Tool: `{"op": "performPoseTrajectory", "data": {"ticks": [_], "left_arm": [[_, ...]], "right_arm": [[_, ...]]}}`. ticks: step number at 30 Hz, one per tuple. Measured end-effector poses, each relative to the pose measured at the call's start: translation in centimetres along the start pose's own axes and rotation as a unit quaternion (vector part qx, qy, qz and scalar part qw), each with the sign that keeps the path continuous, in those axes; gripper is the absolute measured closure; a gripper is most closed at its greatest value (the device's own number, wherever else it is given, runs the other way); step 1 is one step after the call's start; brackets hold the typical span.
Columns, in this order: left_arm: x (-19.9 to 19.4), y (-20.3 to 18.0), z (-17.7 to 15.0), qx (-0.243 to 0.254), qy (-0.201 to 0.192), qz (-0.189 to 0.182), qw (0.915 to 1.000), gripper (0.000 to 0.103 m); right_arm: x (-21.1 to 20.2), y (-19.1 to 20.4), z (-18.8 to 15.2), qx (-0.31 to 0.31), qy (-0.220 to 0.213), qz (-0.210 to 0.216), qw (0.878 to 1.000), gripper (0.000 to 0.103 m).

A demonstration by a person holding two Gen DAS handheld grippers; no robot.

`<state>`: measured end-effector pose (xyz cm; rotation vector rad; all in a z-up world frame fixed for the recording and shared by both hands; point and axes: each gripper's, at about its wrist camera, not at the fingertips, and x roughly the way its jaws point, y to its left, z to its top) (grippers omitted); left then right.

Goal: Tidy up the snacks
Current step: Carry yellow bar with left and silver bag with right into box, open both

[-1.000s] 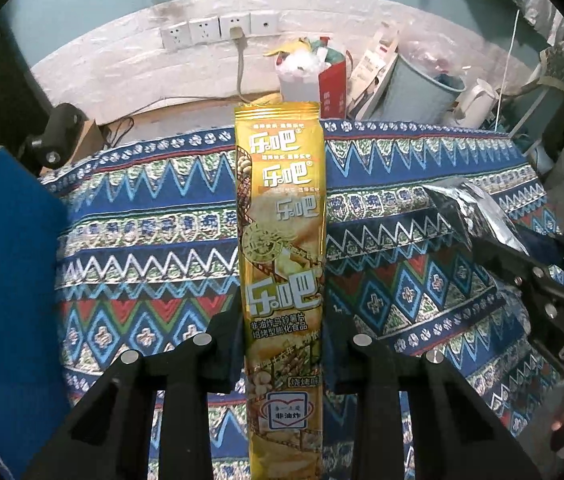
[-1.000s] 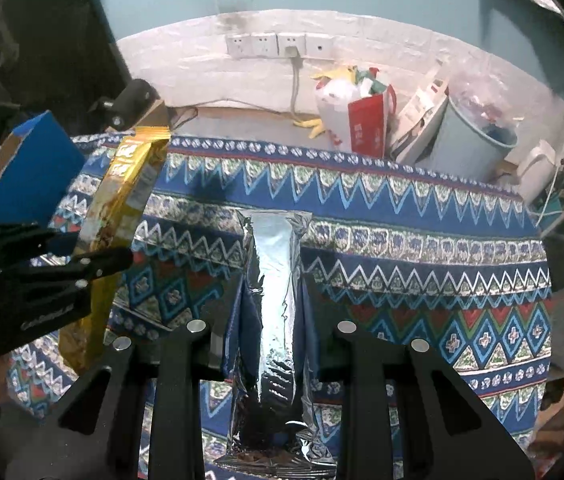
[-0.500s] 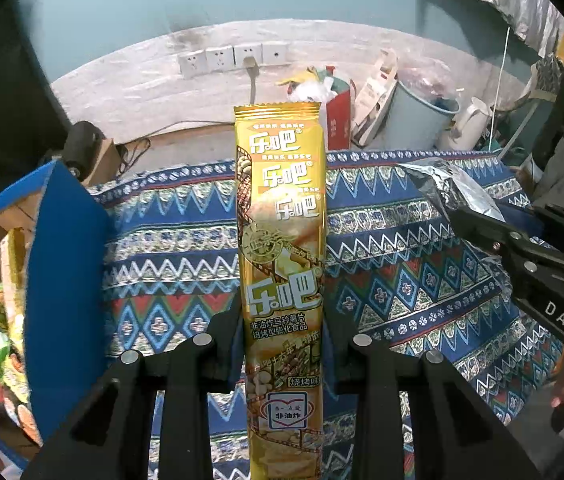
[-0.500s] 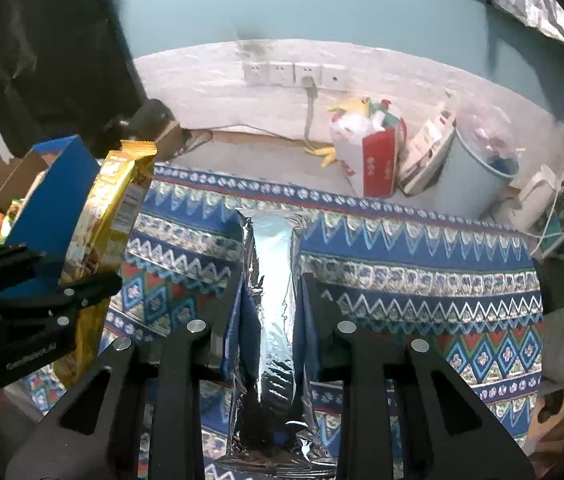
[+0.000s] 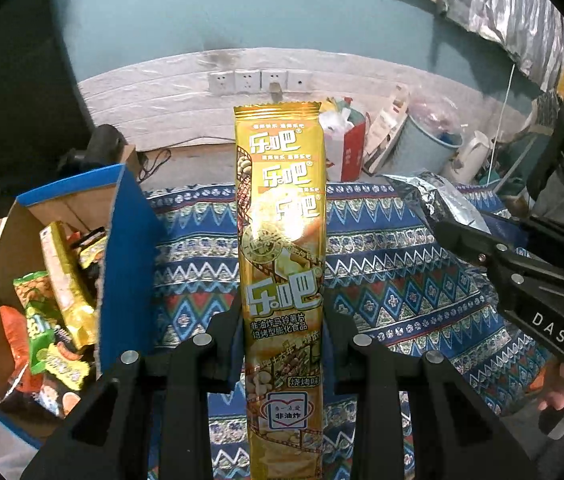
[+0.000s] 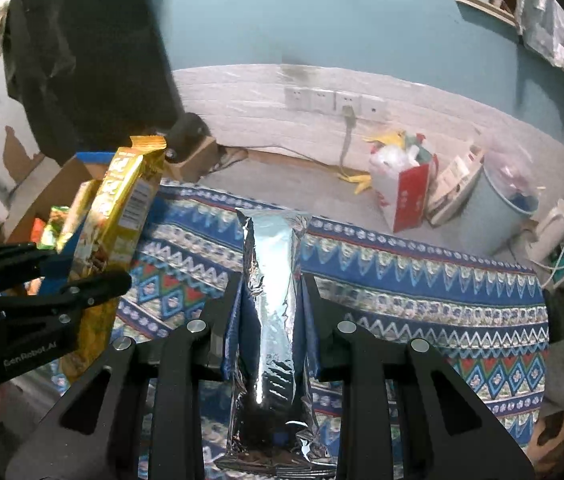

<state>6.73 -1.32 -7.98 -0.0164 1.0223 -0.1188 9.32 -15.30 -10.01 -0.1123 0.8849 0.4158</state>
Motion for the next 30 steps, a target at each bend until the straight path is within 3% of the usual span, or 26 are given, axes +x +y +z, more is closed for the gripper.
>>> {"op": "performPoseTrajectory", "data": {"ticks": [13, 30], "left_arm": [[-3.7, 5.0, -0.4, -0.028, -0.028, 0.012, 0.9991, 0.072], [-7.2, 16.9, -2.0, -0.126, -0.063, 0.063, 0.9881, 0.071]], "right_arm": [[-0.3, 5.5, 2.8, -0.024, -0.017, 0.036, 0.999, 0.077], [3.0, 14.5, 5.7, -0.066, -0.019, 0.079, 0.995, 0.077]]}}
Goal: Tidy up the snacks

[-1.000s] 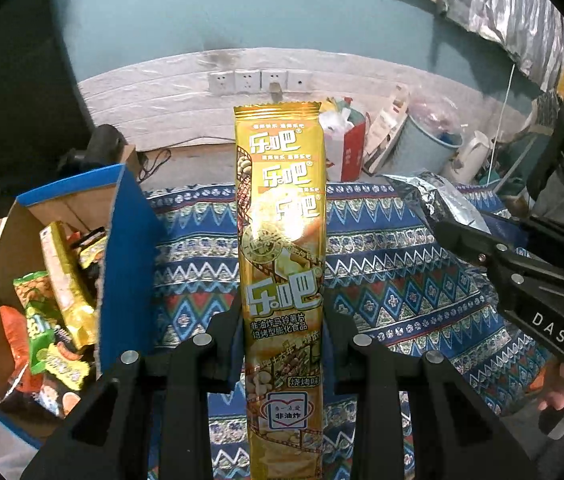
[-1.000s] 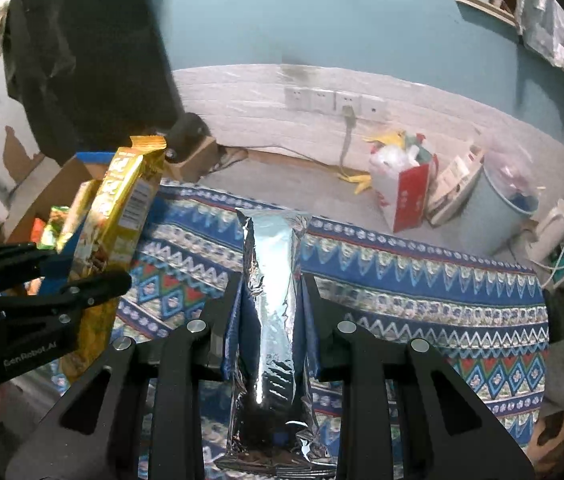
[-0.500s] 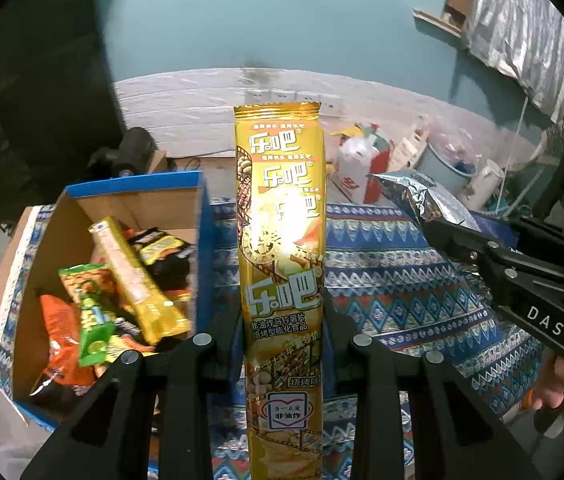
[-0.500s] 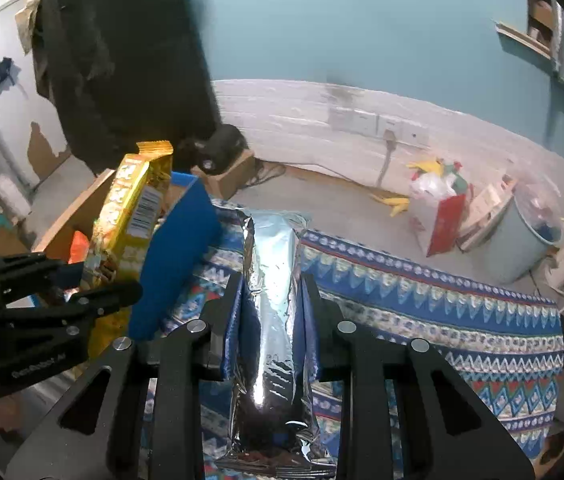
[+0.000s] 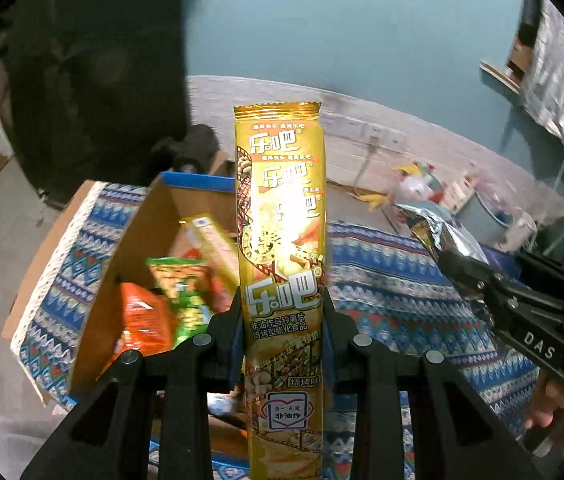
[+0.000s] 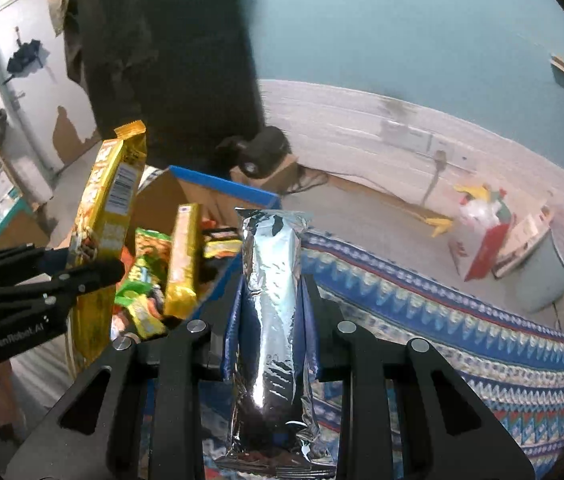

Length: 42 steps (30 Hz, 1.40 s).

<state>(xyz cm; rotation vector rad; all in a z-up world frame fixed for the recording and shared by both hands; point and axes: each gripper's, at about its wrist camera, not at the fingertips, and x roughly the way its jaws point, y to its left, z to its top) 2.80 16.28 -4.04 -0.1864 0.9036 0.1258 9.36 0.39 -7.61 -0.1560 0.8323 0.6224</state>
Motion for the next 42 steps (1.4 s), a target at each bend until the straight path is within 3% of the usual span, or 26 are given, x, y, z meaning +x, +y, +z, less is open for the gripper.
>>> {"op": "performPoseTrajectory", "data": {"ticks": [9, 17, 20, 24, 29, 36, 39, 40, 42], "left_arm": [[2.2, 5.1, 0.6, -0.049, 0.012, 0.038, 0.998, 0.071], [4.5, 7.3, 0.3, -0.073, 0.04, 0.065, 0.9944, 0.07], [4.7, 7.8, -0.1, -0.073, 0.045, 0.079, 0.9932, 0.065], [3.9, 8.4, -0.6, -0.079, 0.041, 0.088, 0.9921, 0.051], [2.7, 9.0, -1.0, -0.089, 0.039, 0.083, 0.9919, 0.05], [0.9, 9.1, -1.3, -0.086, 0.023, 0.093, 0.9917, 0.033], [0.1, 8.9, -1.5, -0.083, 0.016, 0.097, 0.9917, 0.03], [-0.1, 8.8, -1.5, -0.084, 0.016, 0.095, 0.9918, 0.03], [-0.4, 8.7, -1.5, -0.083, 0.015, 0.09, 0.9924, 0.03]], "right_arm": [[3.2, 3.5, 1.4, -0.008, 0.011, 0.027, 1.0, 0.077], [5.7, 6.3, 1.9, -0.022, 0.028, 0.041, 0.999, 0.077], [6.4, 7.1, 2.2, -0.025, 0.031, 0.048, 0.998, 0.077], [7.3, 8.1, 2.5, -0.029, 0.037, 0.058, 0.997, 0.077], [8.5, 9.4, 2.8, -0.037, 0.046, 0.072, 0.996, 0.077], [9.4, 10.7, 2.8, -0.051, 0.053, 0.089, 0.993, 0.076], [9.1, 10.8, 2.9, -0.048, 0.046, 0.085, 0.994, 0.052], [8.7, 10.6, 3.0, -0.046, 0.04, 0.083, 0.995, 0.047], [8.1, 10.4, 3.2, -0.045, 0.035, 0.082, 0.995, 0.047]]}}
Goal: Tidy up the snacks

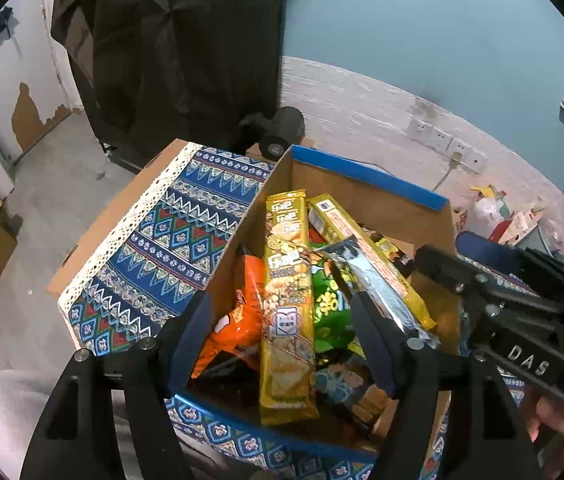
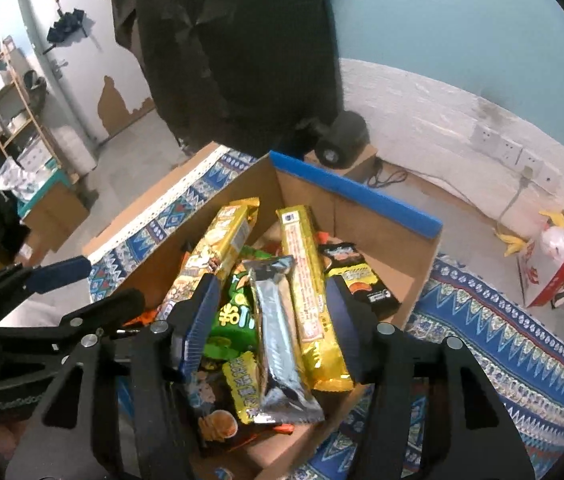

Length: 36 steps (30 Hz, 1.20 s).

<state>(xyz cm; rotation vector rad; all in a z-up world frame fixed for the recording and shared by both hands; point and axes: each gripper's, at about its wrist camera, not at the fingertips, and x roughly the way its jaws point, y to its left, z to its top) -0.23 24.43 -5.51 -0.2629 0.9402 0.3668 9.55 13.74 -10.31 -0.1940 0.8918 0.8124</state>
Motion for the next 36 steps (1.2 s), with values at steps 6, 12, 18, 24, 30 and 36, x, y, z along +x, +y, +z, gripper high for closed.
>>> {"op": "performPoseTrajectory", "data": {"ticks": [6, 12, 18, 24, 30, 36], "left_arm": [[-2.9, -1.3, 0.1, 0.027, -0.032, -0.004, 0.9991, 0.018], [-5.7, -3.0, -0.1, 0.048, -0.078, 0.002, 0.9958, 0.013], [-7.3, -5.4, -0.6, 0.085, -0.093, -0.009, 0.992, 0.009], [-8.6, -6.6, -1.1, 0.097, -0.108, -0.025, 0.9891, 0.003], [-9.1, -7.3, -1.4, 0.107, -0.111, -0.036, 0.9874, 0.003], [-9.1, -7.9, -1.4, 0.111, -0.111, -0.042, 0.9866, 0.003]], "right_arm": [[-3.4, -0.6, -0.2, 0.001, -0.032, -0.04, 0.999, 0.029], [-7.5, -0.9, -0.9, 0.001, -0.061, -0.075, 0.995, 0.024], [-10.5, -1.8, -1.7, 0.018, -0.076, -0.09, 0.993, 0.023], [-12.8, -2.8, -2.9, 0.023, -0.085, -0.106, 0.99, 0.023], [-13.9, -3.3, -4.2, 0.019, -0.087, -0.114, 0.99, 0.023], [-14.5, -3.5, -5.0, 0.011, -0.089, -0.126, 0.988, 0.023]]}}
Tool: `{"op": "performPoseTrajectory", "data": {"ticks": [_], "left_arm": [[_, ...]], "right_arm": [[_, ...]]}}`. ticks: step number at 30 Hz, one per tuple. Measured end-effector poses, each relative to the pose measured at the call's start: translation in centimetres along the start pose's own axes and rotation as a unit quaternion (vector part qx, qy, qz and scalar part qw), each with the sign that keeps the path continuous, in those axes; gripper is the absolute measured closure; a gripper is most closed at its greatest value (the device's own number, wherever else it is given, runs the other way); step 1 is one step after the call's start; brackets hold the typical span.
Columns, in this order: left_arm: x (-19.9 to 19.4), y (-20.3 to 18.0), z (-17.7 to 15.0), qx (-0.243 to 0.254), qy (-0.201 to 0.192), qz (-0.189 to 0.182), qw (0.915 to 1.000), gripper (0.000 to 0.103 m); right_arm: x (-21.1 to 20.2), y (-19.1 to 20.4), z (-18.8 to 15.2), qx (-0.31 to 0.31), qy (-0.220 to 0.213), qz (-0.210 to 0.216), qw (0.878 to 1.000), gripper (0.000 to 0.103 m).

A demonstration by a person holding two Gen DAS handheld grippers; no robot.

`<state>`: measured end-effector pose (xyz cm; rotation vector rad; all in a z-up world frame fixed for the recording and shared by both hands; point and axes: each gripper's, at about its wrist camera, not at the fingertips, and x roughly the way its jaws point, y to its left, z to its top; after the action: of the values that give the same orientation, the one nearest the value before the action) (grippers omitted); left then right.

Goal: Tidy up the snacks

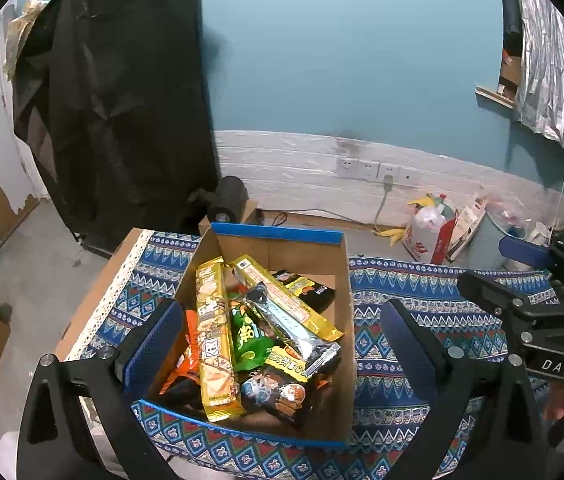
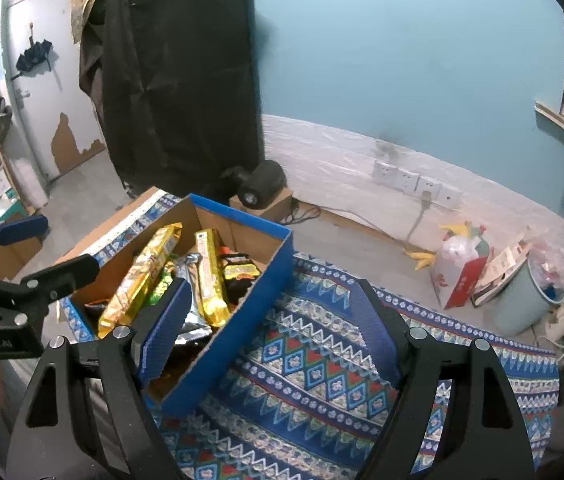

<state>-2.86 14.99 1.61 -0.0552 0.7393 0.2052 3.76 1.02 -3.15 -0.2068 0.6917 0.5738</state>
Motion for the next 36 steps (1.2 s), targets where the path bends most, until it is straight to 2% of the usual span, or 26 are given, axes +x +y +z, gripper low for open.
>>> {"op": "performPoseTrajectory", "data": {"ticks": [13, 27, 36], "left_arm": [[0.8, -1.6, -0.2, 0.023, 0.013, 0.006, 0.9996, 0.003], [0.8, -2.3, -0.2, 0.032, 0.015, 0.002, 0.9994, 0.003], [0.8, -2.5, -0.4, 0.041, 0.016, 0.013, 0.999, 0.003]], "right_arm": [[0.4, -1.8, -0.6, 0.011, 0.01, -0.01, 1.0, 0.023], [0.3, -2.0, -0.8, 0.014, 0.014, -0.011, 1.0, 0.023], [0.3, -1.8, -0.8, 0.014, 0.013, -0.011, 1.0, 0.023]]}}
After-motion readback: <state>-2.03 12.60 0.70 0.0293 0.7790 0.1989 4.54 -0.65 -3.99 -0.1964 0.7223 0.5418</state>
